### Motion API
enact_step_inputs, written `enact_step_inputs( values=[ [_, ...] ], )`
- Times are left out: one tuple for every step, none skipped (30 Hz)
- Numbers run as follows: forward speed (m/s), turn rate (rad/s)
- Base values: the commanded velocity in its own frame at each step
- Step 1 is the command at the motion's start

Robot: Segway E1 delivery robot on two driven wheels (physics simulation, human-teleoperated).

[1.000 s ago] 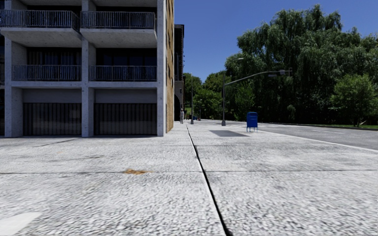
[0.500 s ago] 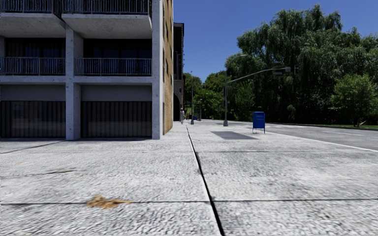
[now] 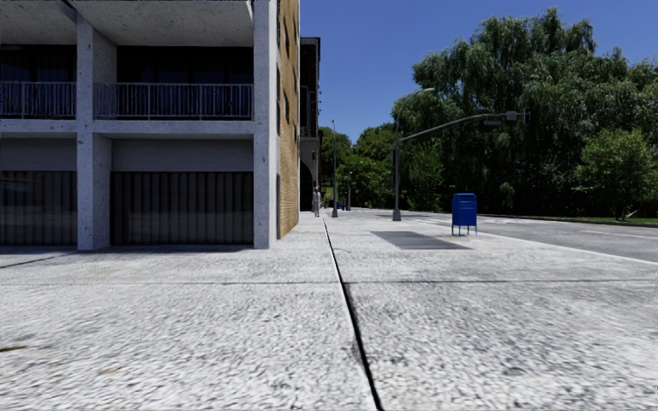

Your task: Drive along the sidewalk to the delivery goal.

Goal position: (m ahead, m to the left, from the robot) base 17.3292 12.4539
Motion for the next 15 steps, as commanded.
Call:
enact_step_inputs(
  values=[
    [2.00, 0.00],
    [2.00, 0.00],
    [2.00, 0.00],
    [2.00, 0.00],
    [2.00, 0.00],
    [2.00, 0.00],
    [2.00, 0.00],
    [2.00, 0.00],
    [2.00, 0.00],
    [2.00, 0.00],
    [2.00, 0.00],
    [2.00, 0.00],
    [2.00, 0.00],
    [2.00, 0.00],
    [2.00, 0.00]
  ],
)
